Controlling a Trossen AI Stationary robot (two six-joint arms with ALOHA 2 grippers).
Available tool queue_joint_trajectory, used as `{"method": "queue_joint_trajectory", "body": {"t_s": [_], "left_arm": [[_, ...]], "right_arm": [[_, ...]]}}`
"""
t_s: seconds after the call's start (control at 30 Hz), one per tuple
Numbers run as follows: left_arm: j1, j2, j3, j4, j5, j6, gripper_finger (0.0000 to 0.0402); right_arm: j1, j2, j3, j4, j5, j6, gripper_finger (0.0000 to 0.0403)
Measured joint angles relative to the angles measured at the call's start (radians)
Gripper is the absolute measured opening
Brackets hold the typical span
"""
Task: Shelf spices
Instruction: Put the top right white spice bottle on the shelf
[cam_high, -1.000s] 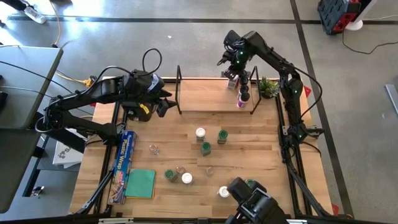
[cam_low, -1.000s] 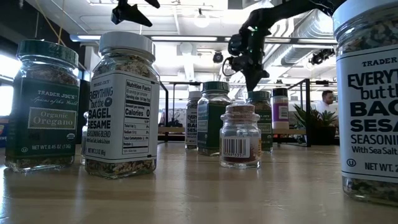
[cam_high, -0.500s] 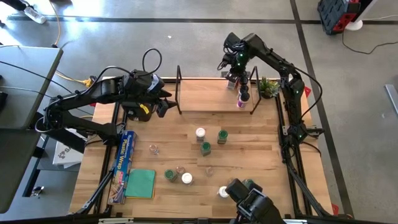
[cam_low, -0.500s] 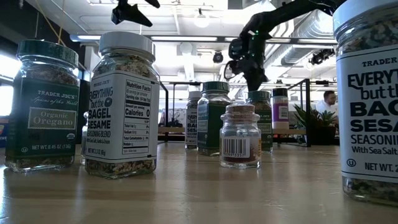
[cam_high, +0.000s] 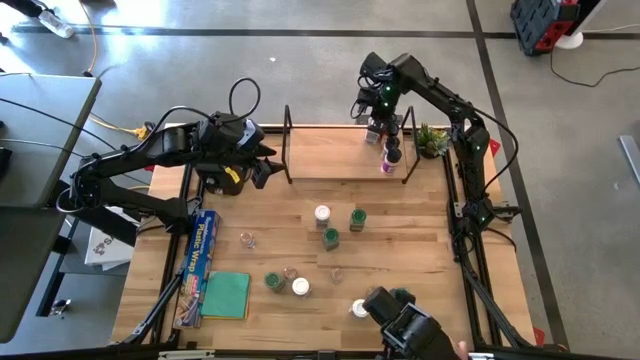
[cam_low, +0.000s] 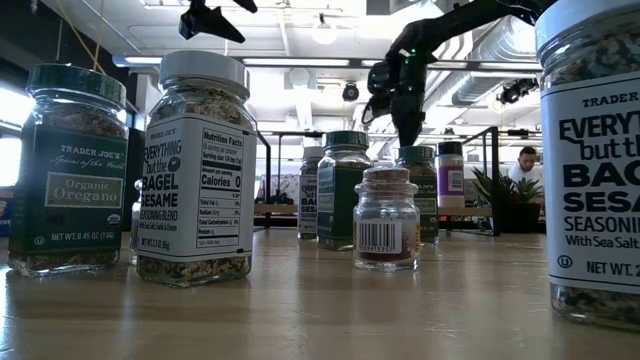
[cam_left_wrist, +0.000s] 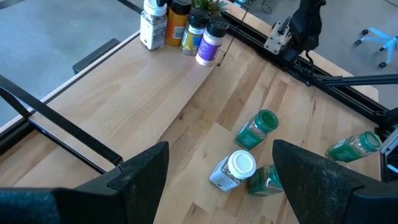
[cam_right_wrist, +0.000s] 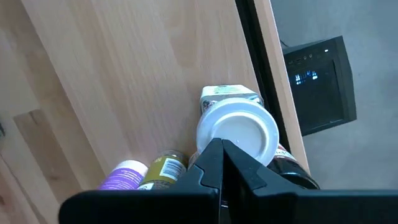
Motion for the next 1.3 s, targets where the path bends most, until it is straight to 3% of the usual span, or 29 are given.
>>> {"method": "queue_joint_trajectory", "body": {"t_s": [0.3, 0.63, 1.0, 1.3], "left_arm": [[0.000, 0.000, 0.000, 0.001, 0.000, 0.000, 0.0282], [0.000, 0.000, 0.000, 0.000, 0.000, 0.000, 0.0282], [0.000, 0.000, 0.000, 0.000, 0.001, 0.000, 0.0282], [0.000, 0.000, 0.000, 0.000, 0.001, 0.000, 0.0282]], "right_arm": [[0.000, -0.035, -0.005, 0.021, 0.000, 0.028, 0.0000], [-0.003, -0.039, -0.005, 0.064, -0.006, 0.176, 0.0000], [-0.007, -0.036, -0.038, 0.082, -0.007, 0.164, 0.0000], [-0.007, -0.042, -0.067, 0.101, -0.009, 0.002, 0.0000]]}}
